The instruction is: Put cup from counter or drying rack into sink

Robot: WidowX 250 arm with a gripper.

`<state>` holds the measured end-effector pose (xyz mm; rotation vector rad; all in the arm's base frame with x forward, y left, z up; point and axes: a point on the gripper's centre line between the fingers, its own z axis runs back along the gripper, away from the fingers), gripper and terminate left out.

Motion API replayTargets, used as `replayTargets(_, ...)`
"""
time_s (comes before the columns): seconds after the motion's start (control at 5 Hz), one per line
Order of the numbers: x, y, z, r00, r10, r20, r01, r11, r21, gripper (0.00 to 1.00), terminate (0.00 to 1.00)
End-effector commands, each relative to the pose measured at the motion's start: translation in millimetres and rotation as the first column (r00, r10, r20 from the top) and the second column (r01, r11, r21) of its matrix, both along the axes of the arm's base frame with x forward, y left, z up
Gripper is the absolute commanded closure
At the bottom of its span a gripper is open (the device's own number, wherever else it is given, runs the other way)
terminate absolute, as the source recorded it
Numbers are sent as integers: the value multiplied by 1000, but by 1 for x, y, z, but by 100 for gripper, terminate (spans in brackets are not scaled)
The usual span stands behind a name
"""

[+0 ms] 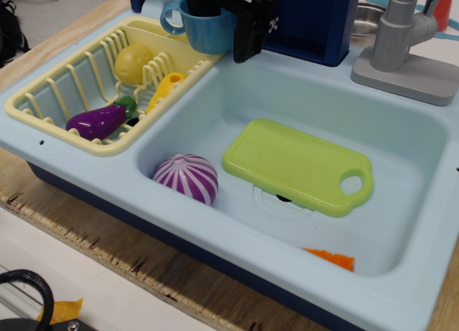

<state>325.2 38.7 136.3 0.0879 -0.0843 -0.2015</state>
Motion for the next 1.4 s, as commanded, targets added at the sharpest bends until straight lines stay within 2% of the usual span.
replayTargets(0.0, -1, -7, 16, 999, 37, 36, -38, 999, 12, 100, 0)
replayTargets(0.2, -11, -16, 29, 997, 77, 30, -78, 996, 36, 100, 0)
replayTargets(0.4, -31, -30, 42, 989, 133, 58, -135, 990, 40, 100, 0)
replayTargets(0.6, -41, -49, 37, 985, 146, 89, -145, 989, -17, 100, 0)
replayTargets(1.0, -51, -90, -2, 990, 119, 75, -107, 982, -155, 100, 0)
replayTargets(1.2, -48, -99, -10, 994, 95, 57, -84, 983, -164, 0, 0)
